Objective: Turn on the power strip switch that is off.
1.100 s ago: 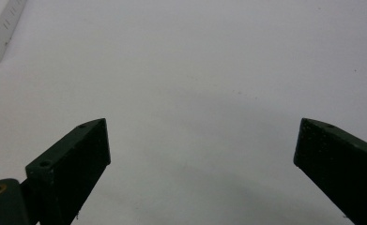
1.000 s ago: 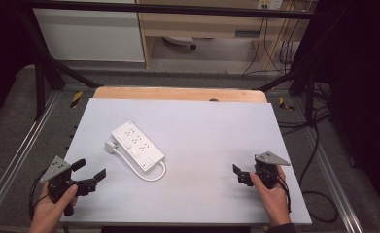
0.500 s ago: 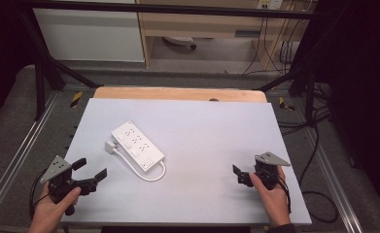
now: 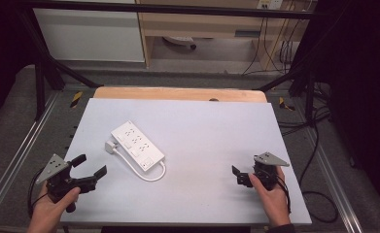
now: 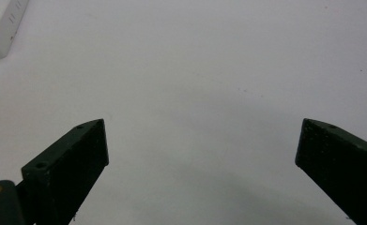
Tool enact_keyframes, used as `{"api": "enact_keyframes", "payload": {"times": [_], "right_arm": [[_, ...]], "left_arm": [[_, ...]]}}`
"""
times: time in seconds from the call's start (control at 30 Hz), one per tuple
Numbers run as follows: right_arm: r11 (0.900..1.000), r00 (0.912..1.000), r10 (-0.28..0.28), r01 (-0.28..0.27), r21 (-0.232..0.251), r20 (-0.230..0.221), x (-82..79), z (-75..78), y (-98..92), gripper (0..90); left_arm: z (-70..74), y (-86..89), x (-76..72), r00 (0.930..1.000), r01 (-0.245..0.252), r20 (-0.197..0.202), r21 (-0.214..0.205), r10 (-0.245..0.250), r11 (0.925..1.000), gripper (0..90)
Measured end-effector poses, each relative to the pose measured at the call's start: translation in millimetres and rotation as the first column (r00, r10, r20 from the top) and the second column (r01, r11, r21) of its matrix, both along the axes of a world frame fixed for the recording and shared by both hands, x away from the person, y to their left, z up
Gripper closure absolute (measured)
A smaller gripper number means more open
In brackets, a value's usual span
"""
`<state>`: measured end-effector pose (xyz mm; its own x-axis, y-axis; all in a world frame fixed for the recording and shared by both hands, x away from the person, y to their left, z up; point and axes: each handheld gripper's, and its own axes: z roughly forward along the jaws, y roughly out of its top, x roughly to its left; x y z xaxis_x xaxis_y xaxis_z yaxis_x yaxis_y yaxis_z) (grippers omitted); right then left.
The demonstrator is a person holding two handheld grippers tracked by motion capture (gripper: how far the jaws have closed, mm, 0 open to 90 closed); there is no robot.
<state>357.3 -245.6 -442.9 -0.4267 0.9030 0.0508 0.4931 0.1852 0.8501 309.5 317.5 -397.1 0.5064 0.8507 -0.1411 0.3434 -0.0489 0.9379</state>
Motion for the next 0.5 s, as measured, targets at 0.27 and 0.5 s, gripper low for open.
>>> {"api": "enact_keyframes", "payload": {"times": [0.27, 0.5], "right_arm": [[1.0, 1.0, 0.003, -0.003, 0.005, -0.003, -0.3, 0.5, 0.0, 3.4], [1.0, 1.0, 0.002, -0.002, 0.003, -0.003, -0.5, 0.6, -0.2, 3.3]], "left_arm": [[8.2, -2.1, 3.4, 0.9998, 0.009, 0.019, -0.002, -0.009, 1.0, 7.0], [17.5, -2.5, 9.7, 0.9996, 0.012, 0.026, -0.003, -0.012, 0.9999, 7.0]]}}
